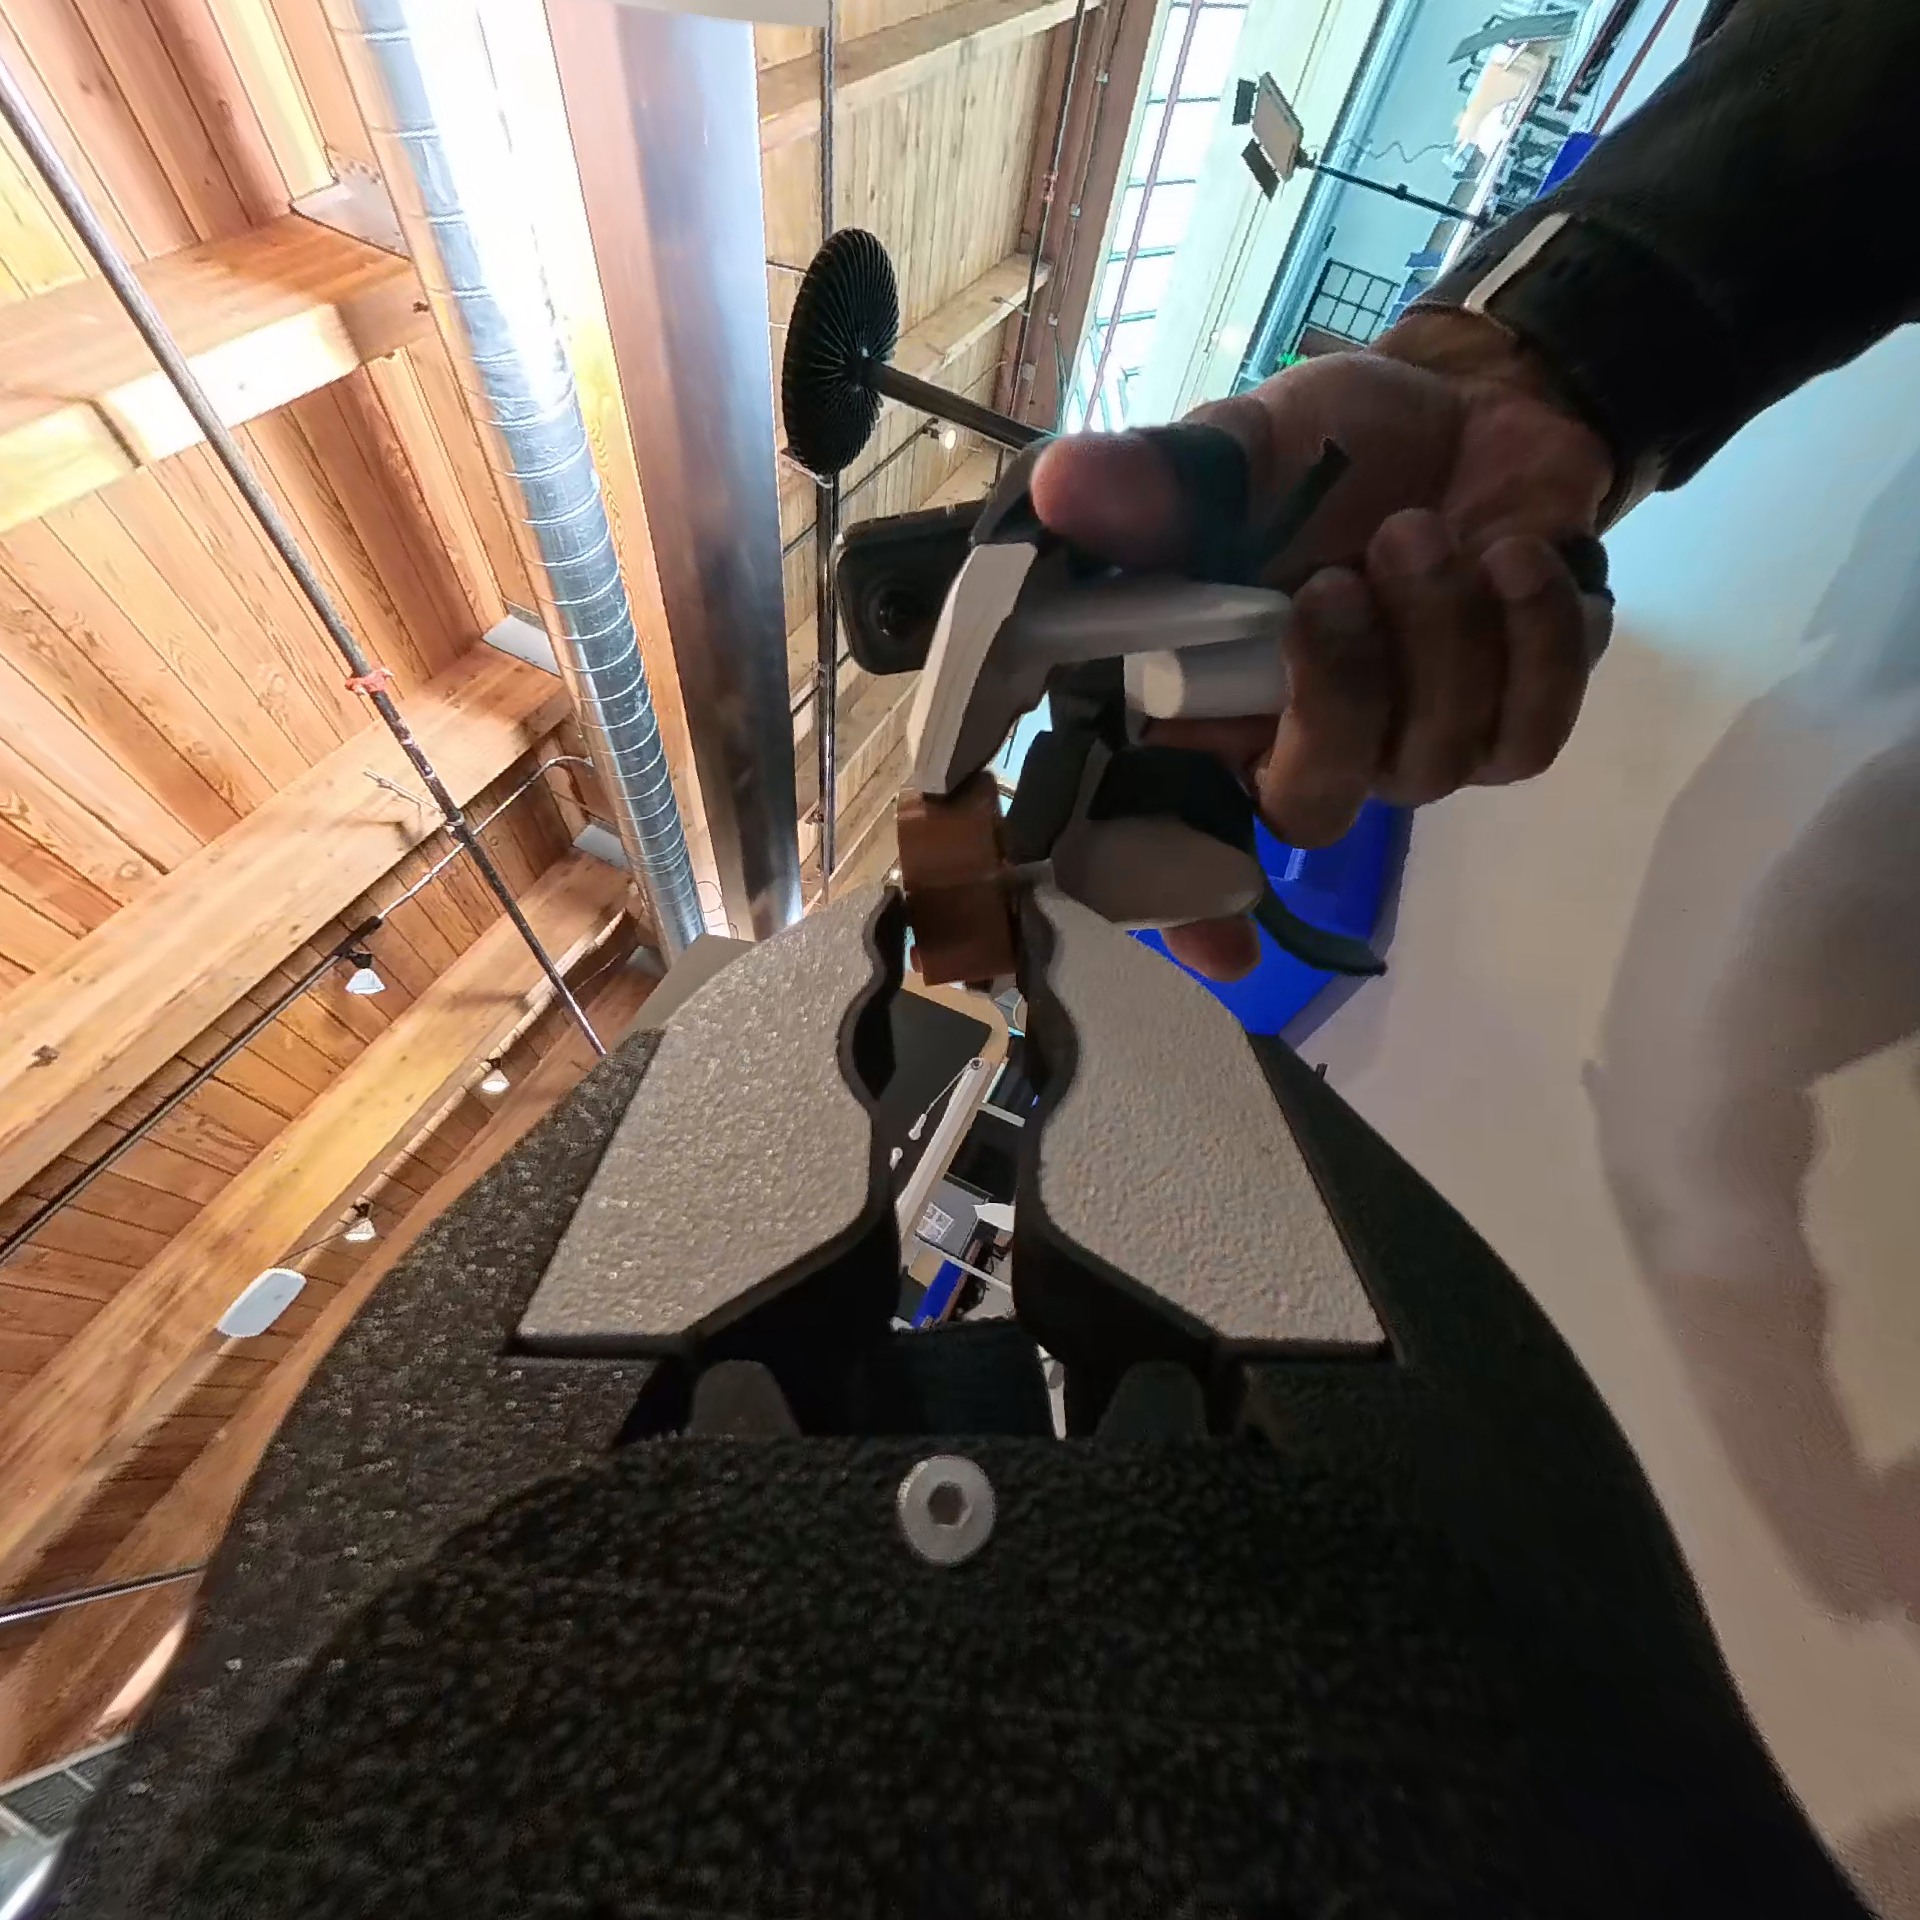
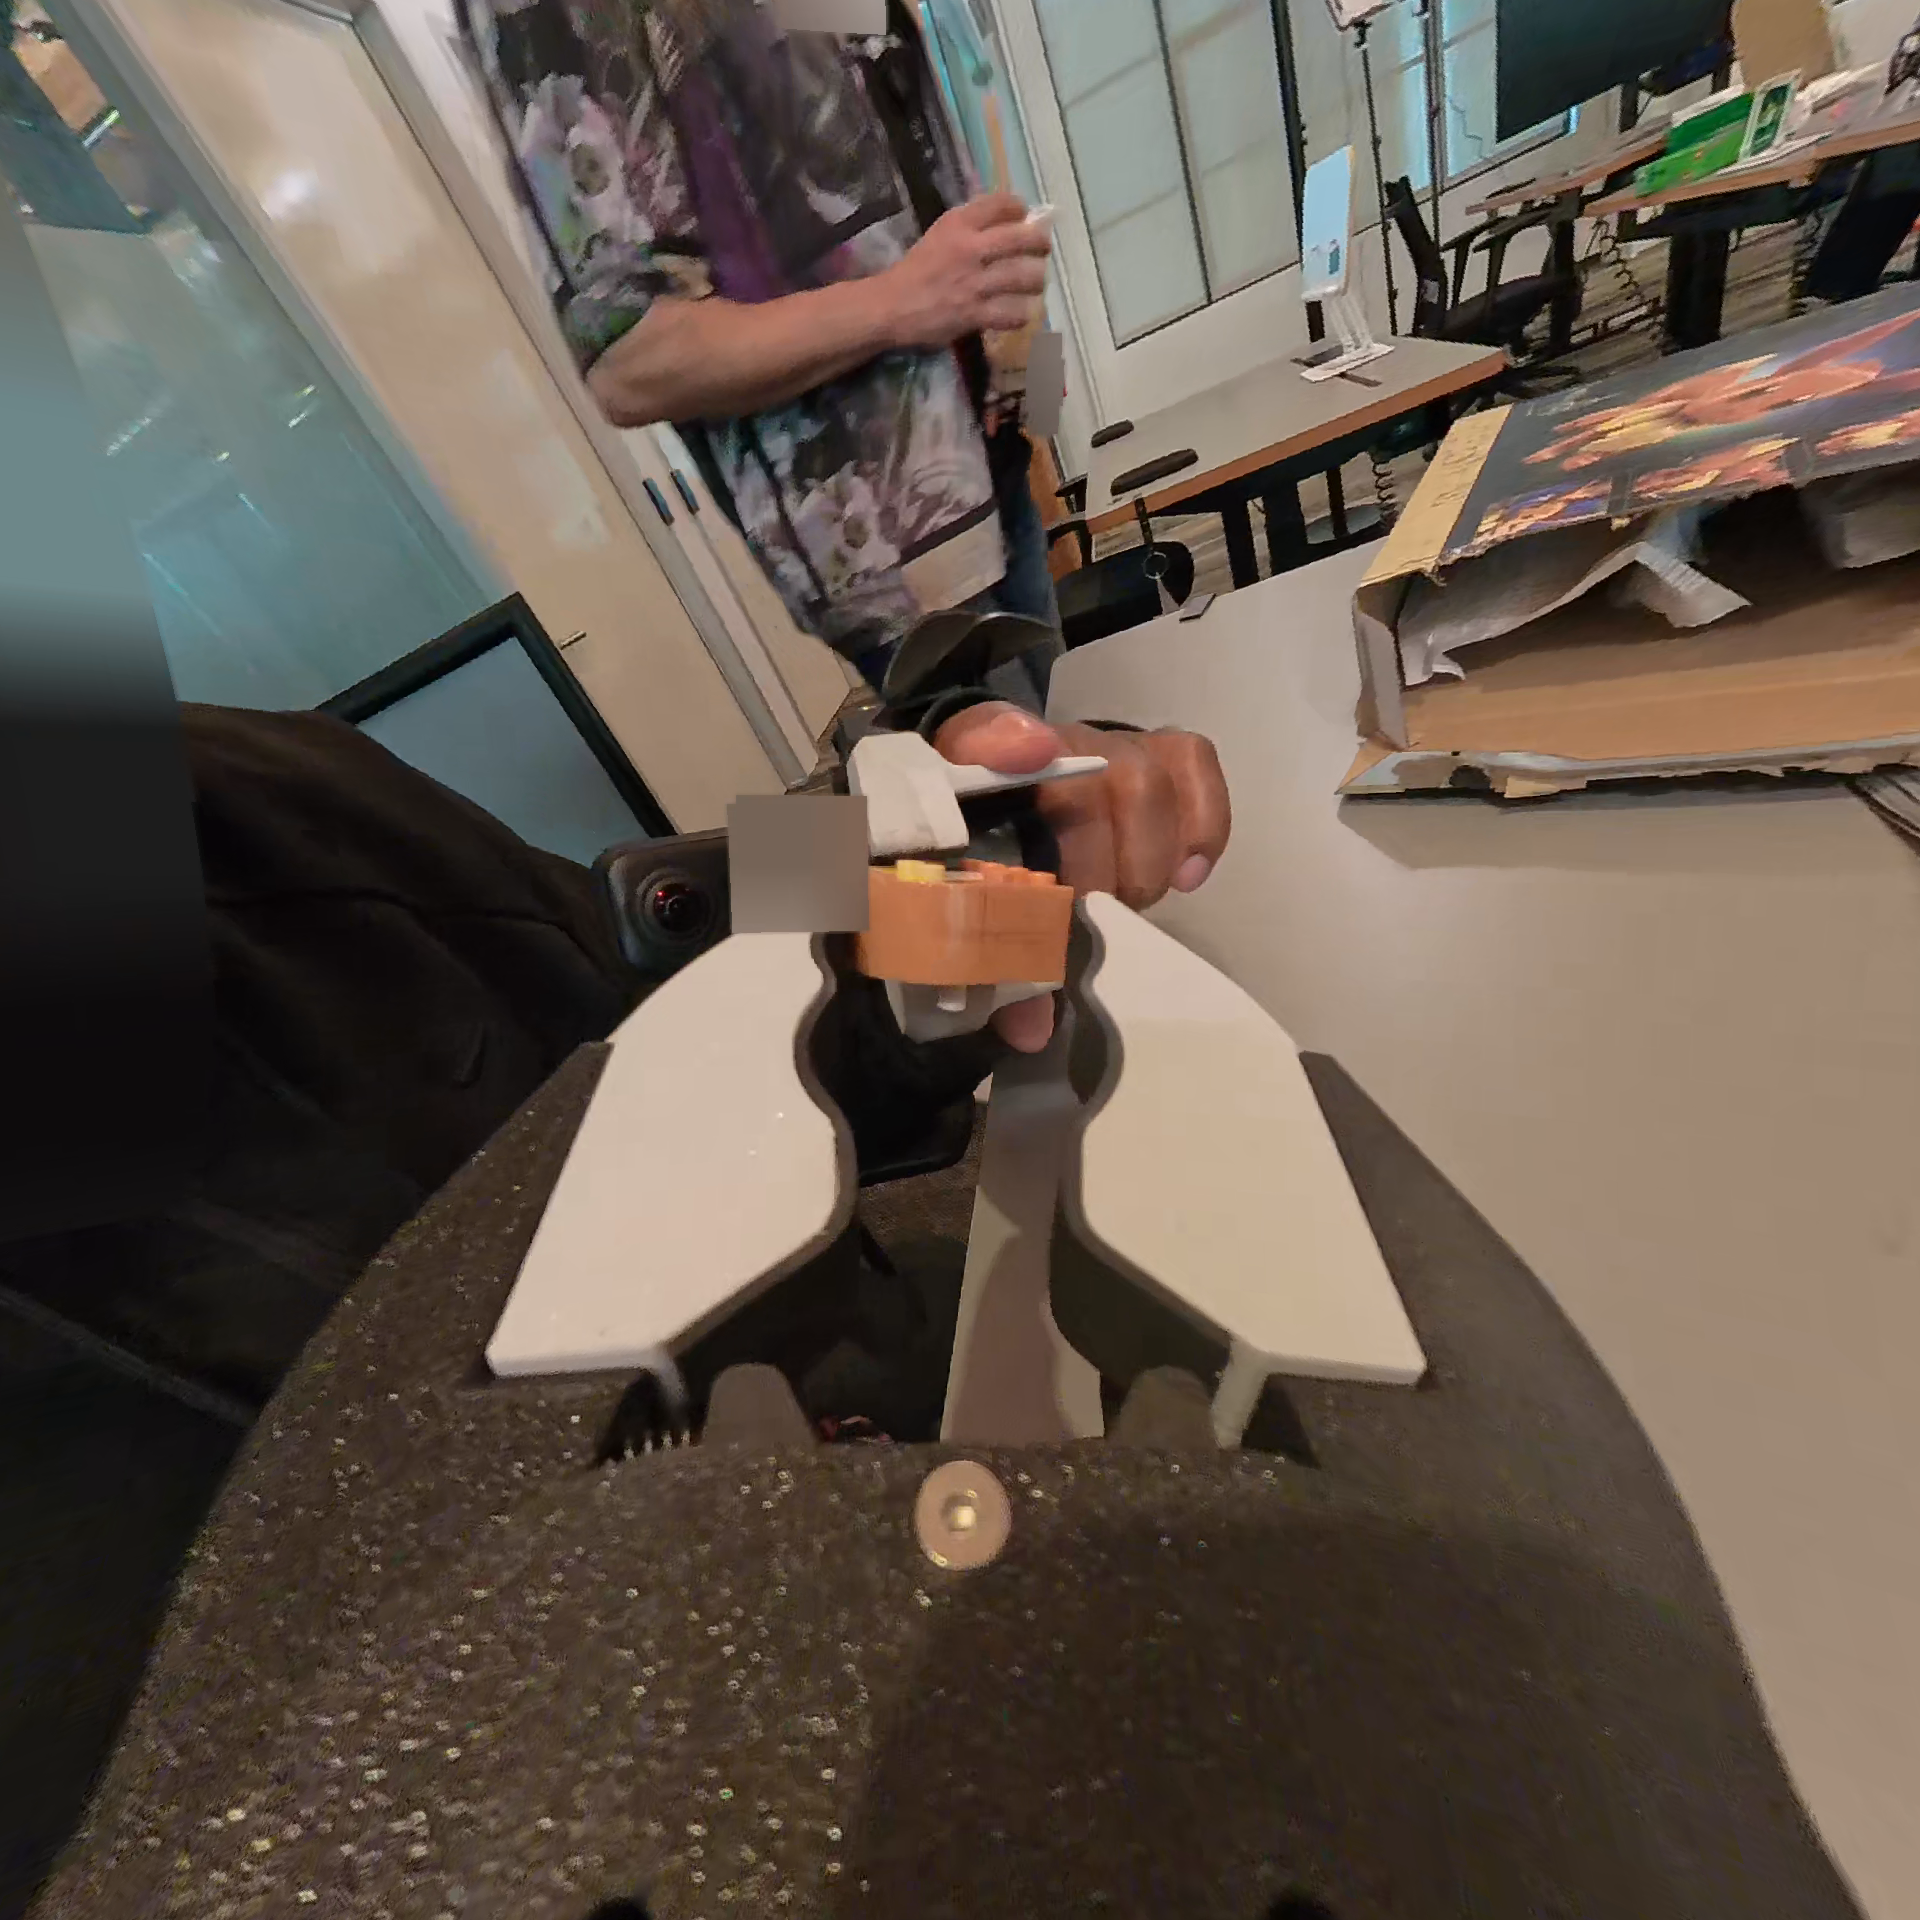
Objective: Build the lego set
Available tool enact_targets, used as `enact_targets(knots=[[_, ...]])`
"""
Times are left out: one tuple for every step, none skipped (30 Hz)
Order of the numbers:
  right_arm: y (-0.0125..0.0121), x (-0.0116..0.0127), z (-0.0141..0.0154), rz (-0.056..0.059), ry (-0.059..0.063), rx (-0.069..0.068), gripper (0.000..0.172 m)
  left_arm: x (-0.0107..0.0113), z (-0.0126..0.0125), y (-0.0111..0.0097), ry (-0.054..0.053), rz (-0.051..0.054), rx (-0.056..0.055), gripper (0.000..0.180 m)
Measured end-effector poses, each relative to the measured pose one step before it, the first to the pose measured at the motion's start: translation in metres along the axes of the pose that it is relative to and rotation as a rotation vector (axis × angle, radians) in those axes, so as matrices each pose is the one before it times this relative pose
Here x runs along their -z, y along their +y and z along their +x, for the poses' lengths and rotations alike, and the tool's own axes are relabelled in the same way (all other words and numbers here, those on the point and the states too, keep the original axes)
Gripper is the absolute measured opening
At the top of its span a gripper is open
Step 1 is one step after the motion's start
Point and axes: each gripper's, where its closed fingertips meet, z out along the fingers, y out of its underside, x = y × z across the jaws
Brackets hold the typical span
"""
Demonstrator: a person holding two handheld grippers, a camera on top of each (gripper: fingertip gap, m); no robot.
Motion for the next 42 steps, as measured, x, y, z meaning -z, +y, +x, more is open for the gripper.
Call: enact_targets(knots=[[0.0006, 0.00001, -0.00028, -0.0012, -0.0052, 0.0064, 0.04, 0.00028, 0.00042, -0.00022, 0.002, -0.0017, -0.0085, 0.019], [0.0005, -0.00002, -0.0006, 0.0024, -0.0076, 0.0072, 0.04, 0.00027, 0.0003, -0.00084, 0.0011, 0.003, -0.0036, 0.019], [0.0004, 0.00018, -0.00032, 0.0017, -0.0079, 0.0008, 0.04, 0.00011, 0.00047, -0.00042, 0.0021, 0.0019, 0.0032, 0.019], [0.00049, 0.00026, 0.00042, -0.0008, -0.0049, -0.0024, 0.04, -0.00014, 0.00057, 0.00029, 0.0015, -0.0013, -0.0002, 0.019], [0.0003, 0.00037, 0.00092, 0.0, -0.0008, 0.0017, 0.04, -0.00027, 0.00054, 0.00085, 0.0006, -0.0052, -0.0039, 0.019], [0.00009, 0.00024, 0.0006, 0.003, -0.0018, 0.0012, 0.04, -0.00018, 0.0003, 0.00045, -0.0003, -0.0033, -0.0021, 0.019], [0.00007, 0.00021, 0.00062, 0.0043, -0.0008, -0.0023, 0.04, -0.00026, 0.00019, 0.00065, 0.0011, -0.0035, 0.0035, 0.019], [0.0003, 0.00011, 0.00074, 0.0028, 0.0003, -0.0014, 0.039, -0.00007, 0.00035, 0.00062, 0.0012, -0.002, 0.0001, 0.019], [0.00037, 0.00019, 0.00076, 0.0019, 0.0017, -0.0014, 0.039, -0.0001, 0.00044, 0.00075, 0.0006, -0.0029, 0.0005, 0.019], [0.00043, 0.00033, 0.0008, 0.0009, 0.0019, 0.0, 0.039, -0.00026, 0.00067, 0.00072, 0.001, -0.003, 0.0035, 0.019], [0.00037, 0.00034, 0.00086, 0.0019, 0.0025, 0.0025, 0.039, -0.00042, 0.00051, 0.00069, 0.0005, -0.0029, 0.0046, 0.019], [0.00022, 0.00037, 0.0007, 0.0034, 0.0012, 0.0002, 0.039, -0.00032, 0.0005, 0.00063, 0.0005, -0.002, 0.0039, 0.019], [0.00045, 0.00029, 0.00082, 0.0018, -0.0009, -0.005, 0.039, -0.00025, 0.0007, 0.00074, 0.0023, -0.0017, 0.0047, 0.019], [0.00057, 0.00051, 0.00074, 0.0003, -0.0034, -0.0076, 0.039, -0.00033, 0.00089, 0.00079, 0.0033, -0.0011, 0.0061, 0.019], [0.00037, 0.00058, 0.00131, 0.0021, -0.0022, -0.0079, 0.04, -0.00055, 0.00081, 0.00128, 0.0025, -0.0045, 0.0091, 0.019], [-0.00074, 0.00054, 0.00253, 0.0115, 0.0089, 0.0006, 0.039, -0.0011, 0.00011, 0.00267, -0.0026, -0.013, 0.0122, 0.019], [-0.00094, 0.0004, 0.00253, 0.0146, 0.0139, 0.0029, 0.04, -0.0008, -0.00012, 0.00256, -0.0021, -0.0102, 0.0124, 0.019], [-0.00036, 0.00013, 0.00114, 0.0091, 0.0084, 0.0036, 0.04, -0.00028, 0.00009, 0.00105, 0.0026, -0.0008, 0.0149, 0.019], [-0.00097, 0.00015, 0.00019, 0.0093, 0.0053, 0.0054, 0.04, 0.00032, 0.00002, -0.00015, 0.0023, 0.0026, 0.0143, 0.019], [-0.0019, 0.00042, -0.00062, 0.0115, 0.0014, 0.006, 0.042, 0.00055, -0.00058, -0.00063, -0.0028, 0.004, 0.0087, 0.019], [-0.00192, 0.00065, -0.00076, 0.0092, -0.0011, 0.0015, 0.044, 0.00079, -0.00038, -0.00005, -0.0021, 0.0011, 0.0052, 0.019], [-0.00187, 0.00055, -0.00095, 0.0088, -0.0051, -0.0012, 0.045, 0.00057, -0.0004, 0.00037, -0.0035, -0.0021, 0.0018, 0.019], [-0.00154, 0.00038, -0.00115, 0.0074, -0.0095, -0.0059, 0.045, 0.00069, -0.00066, -0.0001, -0.0075, -0.0001, -0.0043, 0.019], [-0.00026, -0.00015, -0.00014, -0.0007, -0.005, -0.009, 0.045, 0.00065, -0.00041, -0.00117, -0.0042, 0.0042, -0.0053, 0.019], [0.00048, -0.00045, 0.00095, -0.0037, 0.0033, -0.0054, 0.045, 0.00047, 0.00018, -0.00146, -0.0002, 0.0058, -0.0019, 0.019], [0.00154, -0.00093, 0.00011, -0.0092, -0.003, -0.003, 0.046, 0.0001, 0.00043, -0.00069, -0.0001, 0.002, -0.0016, 0.019], [0.00205, -0.00123, -0.00035, -0.0125, -0.005, -0.0036, 0.046, -0.00022, 0.00092, 0.00013, 0.0021, -0.0016, -0.0046, 0.019], [0.00166, -0.00138, -0.00066, -0.009, -0.0051, -0.001, 0.044, -0.00035, 0.00136, 0.00026, 0.0042, -0.0024, -0.0062, 0.019], [0.00193, -0.00142, -0.00071, -0.0112, -0.0044, 0.0002, 0.042, -0.00032, 0.00092, 0.00018, 0.0031, -0.0017, -0.0034, 0.019], [0.00149, -0.00122, 0.00014, -0.0082, 0.0015, 0.001, 0.041, -0.00004, 0.00059, -0.0005, 0.0022, 0.0022, 0.002, 0.019], [-0.00031, -0.00055, -0.00021, 0.0026, -0.0021, -0.0021, 0.04, -0.00002, -0.00038, 0.00001, -0.0026, 0.0002, 0.0045, 0.019], [-0.0002, -0.00026, 0.00014, 0.0015, -0.0008, -0.0006, 0.04, 0.00012, -0.00024, 0.00026, 0.0003, 0.0002, 0.0051, 0.019], [-0.00015, -0.00025, 0.00018, 0.0022, -0.0019, -0.0002, 0.04, 0.00014, -0.00007, 0.00007, 0.001, 0.001, 0.0044, 0.019], [-0.00024, -0.00034, 0.00024, 0.0042, -0.0038, -0.0046, 0.04, 0.00007, -0.00019, 0.00014, -0.0006, 0.0008, 0.0056, 0.019], [-0.00009, -0.00024, 0.00021, 0.0039, -0.0033, -0.0056, 0.04, 0.00013, 0.00007, 0.00026, 0.0018, -0.0001, 0.0049, 0.019], [0.00042, -0.00019, 0.00089, -0.0004, 0.0021, -0.001, 0.04, 0.00009, 0.00046, 0.00093, 0.0027, -0.0037, 0.0003, 0.019], [0.0004, -0.00024, 0.00086, 0.0002, 0.0065, 0.0065, 0.04, 0.00014, 0.00017, 0.00083, 0.0008, -0.004, -0.0009, 0.019], [0.00018, -0.00037, 0.00045, -0.0002, 0.0056, 0.0043, 0.04, 0.00023, 0.00011, 0.00057, 0.0006, -0.0022, -0.0006, 0.019], [0.00023, -0.00038, 0.00001, -0.0017, 0.0004, -0.001, 0.04, 0.00038, -0.00003, -0.00014, 0.0009, 0.0014, 0.0022, 0.019], [-0.00027, -0.00041, 0.00015, 0.0006, 0.0019, -0.0008, 0.04, 0.00005, -0.00039, 0.00033, -0.0014, -0.0013, 0.0027, 0.019], [-0.00018, -0.00034, 0.00034, 0.0008, 0.0027, 0.0007, 0.04, 0.00009, -0.00022, 0.00036, -0.0016, -0.0018, 0.0004, 0.019], [0.00011, -0.00031, 0.00048, -0.0025, 0.0036, 0.0032, 0.039, 0.00009, 0.00002, 0.00056, 0.0002, -0.0031, -0.0014, 0.019]])
